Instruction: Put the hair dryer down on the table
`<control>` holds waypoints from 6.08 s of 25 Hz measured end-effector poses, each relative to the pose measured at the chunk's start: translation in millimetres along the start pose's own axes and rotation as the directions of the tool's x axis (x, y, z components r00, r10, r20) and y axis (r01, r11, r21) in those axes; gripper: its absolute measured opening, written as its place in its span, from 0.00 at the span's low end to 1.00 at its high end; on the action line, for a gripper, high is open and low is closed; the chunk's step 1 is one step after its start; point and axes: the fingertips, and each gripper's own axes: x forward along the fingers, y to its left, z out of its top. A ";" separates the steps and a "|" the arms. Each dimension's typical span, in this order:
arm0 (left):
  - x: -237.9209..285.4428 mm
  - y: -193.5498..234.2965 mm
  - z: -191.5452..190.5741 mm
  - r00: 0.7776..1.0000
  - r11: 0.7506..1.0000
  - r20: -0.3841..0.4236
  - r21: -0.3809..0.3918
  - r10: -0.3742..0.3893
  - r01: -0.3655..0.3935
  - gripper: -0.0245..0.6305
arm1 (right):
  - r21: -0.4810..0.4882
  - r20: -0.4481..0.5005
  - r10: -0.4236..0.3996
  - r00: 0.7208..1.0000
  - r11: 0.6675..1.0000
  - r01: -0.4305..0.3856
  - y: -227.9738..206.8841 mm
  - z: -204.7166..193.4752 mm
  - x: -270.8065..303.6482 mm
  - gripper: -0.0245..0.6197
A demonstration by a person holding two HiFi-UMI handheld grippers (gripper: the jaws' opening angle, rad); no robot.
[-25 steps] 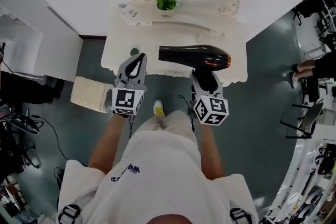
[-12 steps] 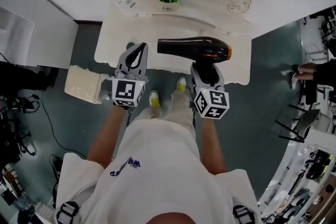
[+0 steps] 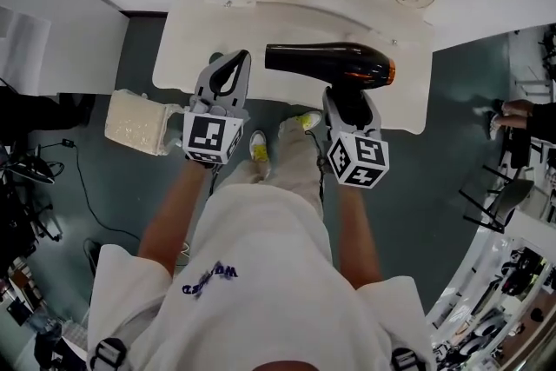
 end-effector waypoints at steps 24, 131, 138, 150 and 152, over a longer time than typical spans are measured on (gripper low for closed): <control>66.0 -16.1 -50.8 0.998 0.997 -0.030 -0.050 -0.059 0.058 0.05 | 0.095 -0.082 -0.041 0.996 0.994 0.049 -35.6 -45.6 77.6 0.47; 93.5 -11.2 -130.5 0.970 0.983 -0.219 -0.171 -0.107 0.070 0.05 | -0.001 -0.324 -0.158 0.933 0.986 0.167 -62.1 -131.1 191.7 0.52; 87.3 -26.8 -102.2 0.977 0.984 -0.166 -0.137 -0.134 0.112 0.05 | -0.022 -0.239 -0.158 0.958 0.987 0.157 -45.6 -94.2 163.3 0.51; 63.8 -32.0 8.7 0.998 0.997 -0.007 -0.023 -0.069 0.069 0.05 | -0.066 -0.080 -0.113 0.990 0.992 0.108 -8.4 -15.7 92.4 0.51; 61.6 -22.9 26.4 0.999 0.999 0.023 0.000 -0.040 0.040 0.05 | -0.044 -0.028 -0.084 0.996 0.996 0.083 -0.6 9.1 85.1 0.51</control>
